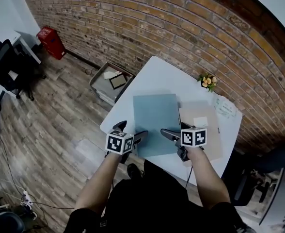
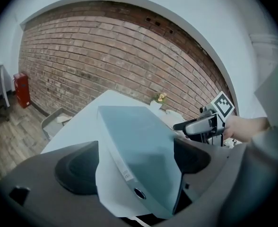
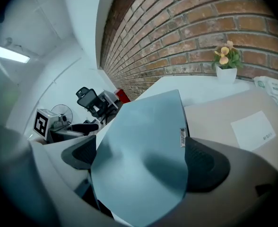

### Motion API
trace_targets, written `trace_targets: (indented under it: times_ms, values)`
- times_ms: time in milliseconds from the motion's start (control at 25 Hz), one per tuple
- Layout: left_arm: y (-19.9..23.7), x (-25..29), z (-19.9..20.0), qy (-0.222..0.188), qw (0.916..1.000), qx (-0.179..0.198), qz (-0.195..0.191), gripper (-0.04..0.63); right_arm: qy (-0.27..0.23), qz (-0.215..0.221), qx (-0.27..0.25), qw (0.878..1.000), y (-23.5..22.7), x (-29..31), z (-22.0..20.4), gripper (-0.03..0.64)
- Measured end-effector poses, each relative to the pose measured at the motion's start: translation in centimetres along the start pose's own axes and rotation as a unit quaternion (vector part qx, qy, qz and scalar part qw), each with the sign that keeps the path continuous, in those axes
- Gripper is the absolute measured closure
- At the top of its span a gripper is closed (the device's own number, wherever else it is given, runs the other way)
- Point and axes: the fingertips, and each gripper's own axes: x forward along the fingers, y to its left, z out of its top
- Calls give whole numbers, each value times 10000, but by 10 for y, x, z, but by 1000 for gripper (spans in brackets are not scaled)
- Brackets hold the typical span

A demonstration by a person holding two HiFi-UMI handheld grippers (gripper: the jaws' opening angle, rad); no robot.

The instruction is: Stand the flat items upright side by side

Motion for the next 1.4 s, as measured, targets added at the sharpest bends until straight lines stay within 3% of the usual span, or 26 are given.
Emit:
trace_targets:
  times_ms: [600, 1080, 1400]
  values:
    - [19, 26, -21, 438, 9990, -11, -85, 86, 295, -214, -112, 9993, -5, 12, -10, 32]
    - [65, -8, -29, 389, 9982, -293, 354, 86, 463, 595, -5, 9972, 58, 48, -4, 32]
    - [88, -8, -17, 471, 9971, -420, 419, 86, 619, 329, -335, 9970, 43, 59, 20, 40]
